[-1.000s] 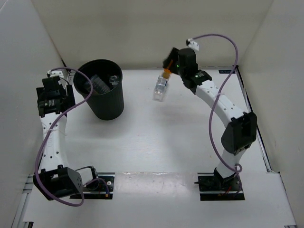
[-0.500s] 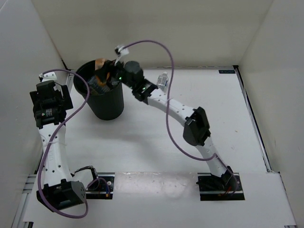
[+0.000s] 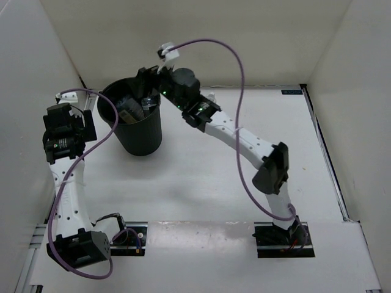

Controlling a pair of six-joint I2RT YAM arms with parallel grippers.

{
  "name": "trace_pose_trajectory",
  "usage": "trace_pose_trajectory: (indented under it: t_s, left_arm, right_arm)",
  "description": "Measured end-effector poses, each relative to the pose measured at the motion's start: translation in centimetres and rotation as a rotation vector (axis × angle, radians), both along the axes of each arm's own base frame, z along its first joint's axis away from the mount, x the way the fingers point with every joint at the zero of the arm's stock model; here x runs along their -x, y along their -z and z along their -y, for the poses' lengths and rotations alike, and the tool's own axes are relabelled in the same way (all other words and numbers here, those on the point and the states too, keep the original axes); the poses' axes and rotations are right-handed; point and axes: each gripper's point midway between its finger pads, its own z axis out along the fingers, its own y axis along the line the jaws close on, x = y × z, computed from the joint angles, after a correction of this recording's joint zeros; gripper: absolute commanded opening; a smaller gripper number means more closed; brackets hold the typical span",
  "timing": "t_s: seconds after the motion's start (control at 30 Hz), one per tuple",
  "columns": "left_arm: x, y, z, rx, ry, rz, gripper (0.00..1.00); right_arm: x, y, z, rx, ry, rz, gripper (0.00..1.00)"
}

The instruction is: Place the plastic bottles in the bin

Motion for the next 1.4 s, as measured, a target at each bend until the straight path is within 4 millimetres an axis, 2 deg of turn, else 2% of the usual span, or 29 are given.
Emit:
trace_pose_trajectory:
  t_s: [0.07,0.17,0.2,0.27,0.33,0.4,0.47,0.5,0.57,0.67,0.77,0.83,0.93,1.03,1.13,1.23,1.4]
  left_arm:
    - [-0.8,-1.1,0.2,-0.003,0.030,0.011,1.00]
    - [-2.9,-4.5,0.7,-0.028,0.089,0.061,1.00]
    - [-4.0,-6.1,1.2,-0.039,0.120,0.085,1.00]
    - [-6.3,-9.8,3.1,-0.057,0.201,0.161,1.00]
    - [-9.1,-13.7,7.0,-0.074,0.331,0.244,1.00]
    - [-11.5,-16.3,12.7,-0.083,0.509,0.303,1.00]
    - [-13.0,-17.4,19.4,-0.087,0.711,0.328,1.00]
    - [-13.4,-17.1,22.7,-0.091,0.810,0.323,1.00]
    - [-13.9,-15.8,29.8,-0.111,1.000,0.299,1.00]
    - [-14.4,-11.4,39.6,-0.106,1.232,0.221,1.00]
    - [-15.8,-5.4,46.6,-0.049,1.341,0.121,1.00]
    - [-17.9,-1.2,49.5,-0.001,1.328,0.066,1.00]
    - [-21.4,5.1,51.2,0.054,1.236,-0.001,1.00]
    - [-23.5,11.0,50.7,0.089,1.138,-0.083,1.00]
    - [-24.7,15.1,49.9,0.111,1.072,-0.138,1.00]
    - [-25.6,16.9,49.1,0.135,1.034,-0.155,1.00]
    - [-26.7,18.2,48.9,0.160,0.986,-0.136,1.00]
  right_arm:
    - [0.6,-3.8,2.9,-0.041,0.052,0.040,1.00]
    - [1.7,-8.5,8.4,-0.099,0.143,0.068,1.00]
    - [1.8,-9.5,10.6,-0.116,0.188,0.067,1.00]
    - [1.6,-10.2,15.5,-0.135,0.294,0.044,1.00]
    - [1.1,-9.3,21.2,-0.141,0.427,-0.007,1.00]
    - [0.5,-6.5,27.2,-0.137,0.578,-0.079,1.00]
    - [0.4,-2.3,32.1,-0.104,0.704,-0.174,1.00]
    - [0.6,0.0,34.0,-0.087,0.757,-0.220,1.00]
    - [1.4,5.1,37.6,-0.040,0.850,-0.319,1.00]
    - [3.4,11.7,41.2,0.038,0.955,-0.449,1.00]
    - [6.0,16.1,43.6,0.102,1.016,-0.547,1.00]
    - [7.5,17.6,44.9,0.113,1.052,-0.589,1.00]
    - [9.4,18.9,46.6,0.113,1.094,-0.622,1.00]
    - [11.0,20.0,47.7,0.113,1.114,-0.641,1.00]
    - [12.3,21.1,48.3,0.133,1.123,-0.662,1.00]
    - [13.1,22.2,48.7,0.150,1.130,-0.685,1.00]
    - [14.0,23.4,48.9,0.176,1.135,-0.727,1.00]
